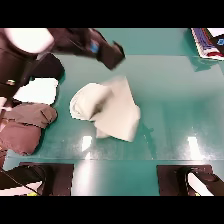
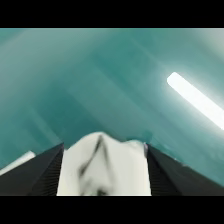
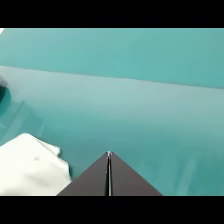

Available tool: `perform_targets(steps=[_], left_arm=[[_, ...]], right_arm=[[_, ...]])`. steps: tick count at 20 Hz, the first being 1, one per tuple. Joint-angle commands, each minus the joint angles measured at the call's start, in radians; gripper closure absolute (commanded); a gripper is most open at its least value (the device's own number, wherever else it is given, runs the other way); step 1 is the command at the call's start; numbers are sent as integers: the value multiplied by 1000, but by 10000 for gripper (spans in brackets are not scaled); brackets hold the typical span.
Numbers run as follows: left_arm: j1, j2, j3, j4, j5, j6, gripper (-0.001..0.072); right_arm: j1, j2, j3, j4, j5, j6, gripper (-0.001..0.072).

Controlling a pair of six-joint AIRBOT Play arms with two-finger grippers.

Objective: Fold the shirts.

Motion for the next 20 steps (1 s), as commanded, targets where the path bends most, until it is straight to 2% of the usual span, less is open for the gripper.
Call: perform_targets(steps=[1,4,7,8,9,11,13,15,17,20], left_arm=[[-2,-17,-36,132,-72,-39,122],[165,-7,-47,204,-183,-100,122],[361,-9,-204,161,-148,-130,122],[415,-13,-279,120,-116,-129,184],[468,-24,-362,69,-66,-129,293],[549,-58,-488,-42,33,-129,291],[606,-121,-533,-161,72,-121,289],[623,-186,-533,-265,72,-30,262],[615,-239,-533,-290,78,22,262],[608,-303,-533,-310,80,24,263]], right_arm=[[-2,6,0,1,44,0,699],[-2,6,0,1,52,1,699],[-2,4,0,6,52,1,699],[-2,4,0,6,52,1,699],[-2,3,0,6,52,1,699],[-2,3,0,6,53,1,699],[-2,3,0,6,53,1,699],[-2,3,0,6,61,1,699],[-2,3,0,6,89,1,699],[-2,1,-1,5,105,1,699]])
